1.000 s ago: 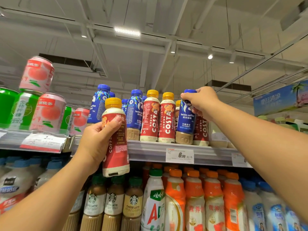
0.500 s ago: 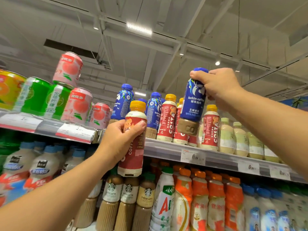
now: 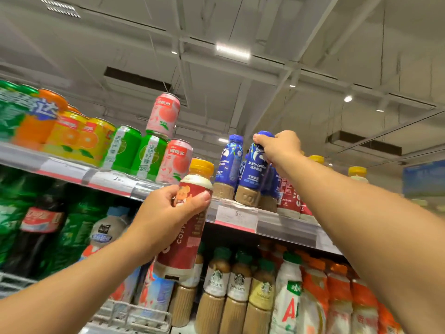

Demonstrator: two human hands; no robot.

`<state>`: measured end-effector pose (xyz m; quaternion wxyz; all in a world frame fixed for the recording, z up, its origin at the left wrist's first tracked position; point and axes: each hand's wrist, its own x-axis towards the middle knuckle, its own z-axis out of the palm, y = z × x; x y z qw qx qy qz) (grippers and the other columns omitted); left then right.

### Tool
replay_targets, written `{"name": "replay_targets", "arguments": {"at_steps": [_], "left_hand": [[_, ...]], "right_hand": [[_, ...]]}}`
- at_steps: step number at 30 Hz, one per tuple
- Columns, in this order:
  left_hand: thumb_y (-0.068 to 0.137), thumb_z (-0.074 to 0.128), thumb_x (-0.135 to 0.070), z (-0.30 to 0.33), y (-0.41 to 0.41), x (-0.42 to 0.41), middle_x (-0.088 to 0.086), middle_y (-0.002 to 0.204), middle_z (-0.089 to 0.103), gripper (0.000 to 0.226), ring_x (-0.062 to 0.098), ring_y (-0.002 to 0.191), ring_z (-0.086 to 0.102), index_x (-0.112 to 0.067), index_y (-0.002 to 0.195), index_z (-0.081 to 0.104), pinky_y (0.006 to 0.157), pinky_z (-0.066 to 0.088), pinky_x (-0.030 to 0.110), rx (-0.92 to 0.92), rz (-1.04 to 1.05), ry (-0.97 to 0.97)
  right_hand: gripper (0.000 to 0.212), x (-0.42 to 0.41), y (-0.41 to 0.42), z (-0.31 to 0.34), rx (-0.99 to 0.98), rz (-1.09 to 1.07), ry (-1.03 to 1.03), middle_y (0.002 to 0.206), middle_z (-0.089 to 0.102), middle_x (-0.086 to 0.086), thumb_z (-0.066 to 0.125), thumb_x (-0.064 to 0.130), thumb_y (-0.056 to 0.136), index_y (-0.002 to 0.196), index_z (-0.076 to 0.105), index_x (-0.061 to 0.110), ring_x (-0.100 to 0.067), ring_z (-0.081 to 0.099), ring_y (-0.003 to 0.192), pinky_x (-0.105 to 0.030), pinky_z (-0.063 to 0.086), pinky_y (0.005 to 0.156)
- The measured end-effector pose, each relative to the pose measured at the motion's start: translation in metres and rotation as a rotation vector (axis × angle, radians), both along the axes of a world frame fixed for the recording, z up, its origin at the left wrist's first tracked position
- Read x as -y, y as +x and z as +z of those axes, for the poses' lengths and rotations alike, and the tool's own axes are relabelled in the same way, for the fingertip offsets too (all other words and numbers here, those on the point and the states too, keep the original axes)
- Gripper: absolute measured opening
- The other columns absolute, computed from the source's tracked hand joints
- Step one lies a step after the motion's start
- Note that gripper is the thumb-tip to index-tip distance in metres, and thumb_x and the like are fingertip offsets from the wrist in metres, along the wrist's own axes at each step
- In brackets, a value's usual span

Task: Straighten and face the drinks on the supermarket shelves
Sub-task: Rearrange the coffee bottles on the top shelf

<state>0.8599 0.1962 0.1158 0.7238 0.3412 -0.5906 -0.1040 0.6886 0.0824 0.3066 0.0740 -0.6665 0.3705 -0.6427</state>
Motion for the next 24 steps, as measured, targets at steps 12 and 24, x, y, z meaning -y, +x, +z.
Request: {"name": "replay_targets", "arguments": {"at_steps": [12, 24], "left_hand": [[0.063, 0.069, -0.065, 0.025, -0.005, 0.025, -0.002, 0.075, 0.072, 0.045, 0.017, 0.069, 0.07, -0.026, 0.084, 0.069, 0.071, 0.059, 0.049, 0.048, 0.081, 0.0], [0.06, 0.067, -0.07, 0.016, -0.014, 0.057, -0.004, 0.079, 0.072, 0.047, 0.017, 0.073, 0.07, -0.03, 0.086, 0.068, 0.071, 0.058, 0.05, 0.001, 0.091, -0.009]], "right_hand": [[0.047, 0.028, 0.007, 0.0, -0.133, -0.156, -0.046, 0.11, 0.067, -0.008, 0.068, 0.051, 0.08, 0.106, 0.064, 0.012, -0.025, 0.062, 0.091, -0.034, 0.05, 0.074], [0.117, 0.011, -0.016, -0.037, -0.614, -0.132, -0.111, 0.134, 0.04, 0.003, 0.09, 0.036, 0.056, 0.149, 0.02, 0.018, -0.023, 0.056, 0.109, -0.039, 0.057, 0.071]]}}
